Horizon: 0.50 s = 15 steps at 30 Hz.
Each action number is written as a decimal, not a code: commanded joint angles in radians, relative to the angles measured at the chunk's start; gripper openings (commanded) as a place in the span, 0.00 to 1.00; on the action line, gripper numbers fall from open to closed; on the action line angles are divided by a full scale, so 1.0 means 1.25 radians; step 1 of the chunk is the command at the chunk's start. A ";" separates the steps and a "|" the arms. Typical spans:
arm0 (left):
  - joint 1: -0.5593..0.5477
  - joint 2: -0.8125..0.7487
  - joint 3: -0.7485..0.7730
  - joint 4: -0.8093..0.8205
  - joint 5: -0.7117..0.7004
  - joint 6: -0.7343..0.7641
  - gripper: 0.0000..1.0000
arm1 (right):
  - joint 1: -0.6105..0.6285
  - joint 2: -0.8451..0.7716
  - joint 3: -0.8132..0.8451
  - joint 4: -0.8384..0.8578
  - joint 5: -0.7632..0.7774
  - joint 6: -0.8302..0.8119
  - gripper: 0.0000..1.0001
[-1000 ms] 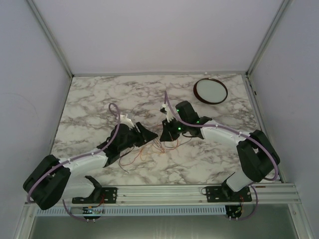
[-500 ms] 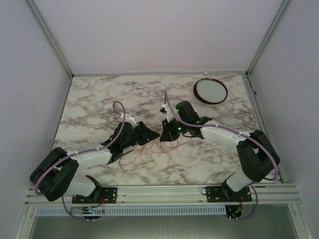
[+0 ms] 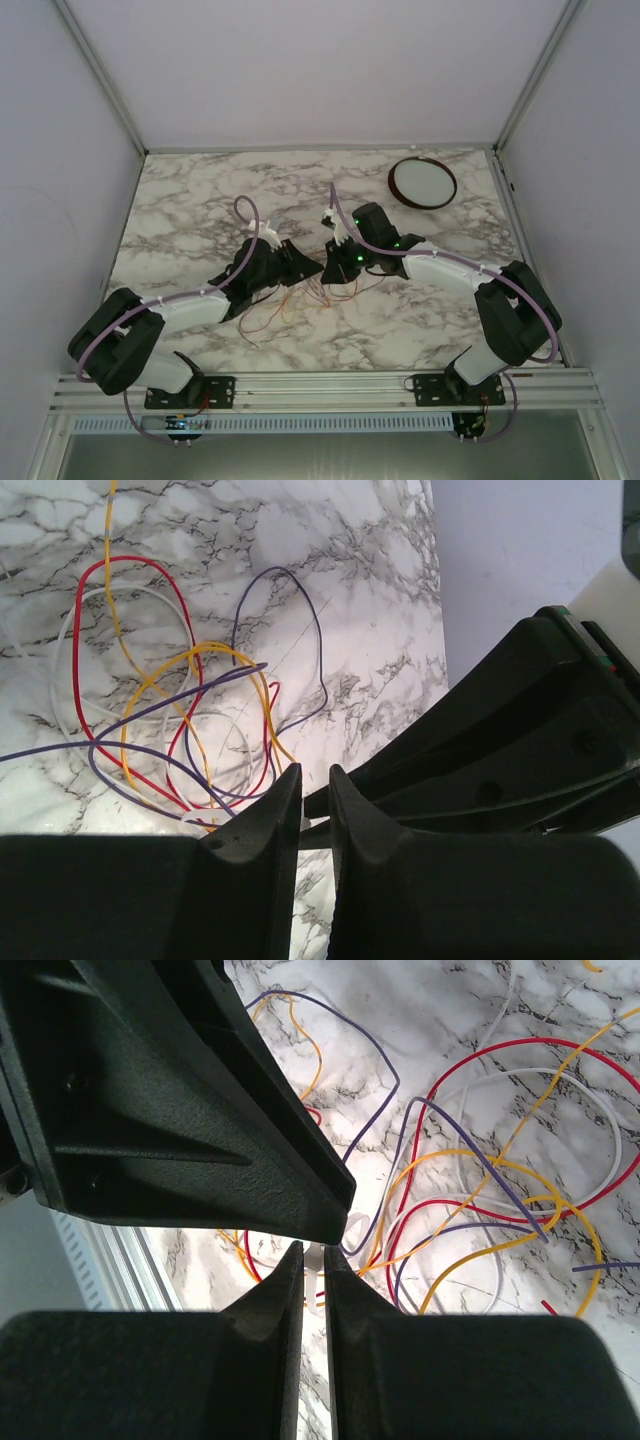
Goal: Zip-tie the wires
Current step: Tie the cable at the center of the board.
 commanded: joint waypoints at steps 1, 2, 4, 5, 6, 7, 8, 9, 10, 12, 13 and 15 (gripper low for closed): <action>-0.004 0.003 0.034 -0.030 0.006 0.037 0.17 | 0.008 -0.004 0.014 0.014 0.017 0.000 0.02; -0.005 0.005 0.039 -0.041 0.005 0.043 0.17 | 0.008 -0.003 0.014 0.013 0.020 0.002 0.02; -0.008 0.007 0.047 -0.062 0.000 0.056 0.17 | 0.008 -0.004 0.015 0.014 0.022 0.002 0.02; -0.008 0.006 0.047 -0.068 -0.003 0.058 0.17 | 0.008 -0.006 0.014 0.013 0.023 0.001 0.02; -0.008 0.005 0.047 -0.072 -0.005 0.059 0.17 | 0.008 -0.006 0.014 0.014 0.023 0.002 0.02; -0.009 0.005 0.046 -0.077 -0.009 0.061 0.17 | 0.008 -0.007 0.015 0.013 0.024 0.003 0.02; -0.008 0.004 0.045 -0.081 -0.013 0.063 0.17 | 0.008 -0.007 0.013 0.013 0.024 0.003 0.02; -0.008 0.002 0.044 -0.084 -0.017 0.063 0.18 | 0.008 -0.008 0.012 0.013 0.024 0.003 0.02; -0.008 0.000 0.042 -0.086 -0.020 0.062 0.19 | 0.008 -0.008 0.011 0.014 0.027 0.004 0.02; -0.008 -0.001 0.039 -0.088 -0.021 0.059 0.21 | 0.007 -0.009 0.012 0.014 0.030 0.006 0.02; -0.008 -0.002 0.038 -0.088 -0.023 0.057 0.21 | 0.007 -0.009 0.012 0.013 0.031 0.007 0.02; -0.008 -0.001 0.036 -0.084 -0.021 0.053 0.21 | 0.007 -0.008 0.013 0.013 0.031 0.007 0.02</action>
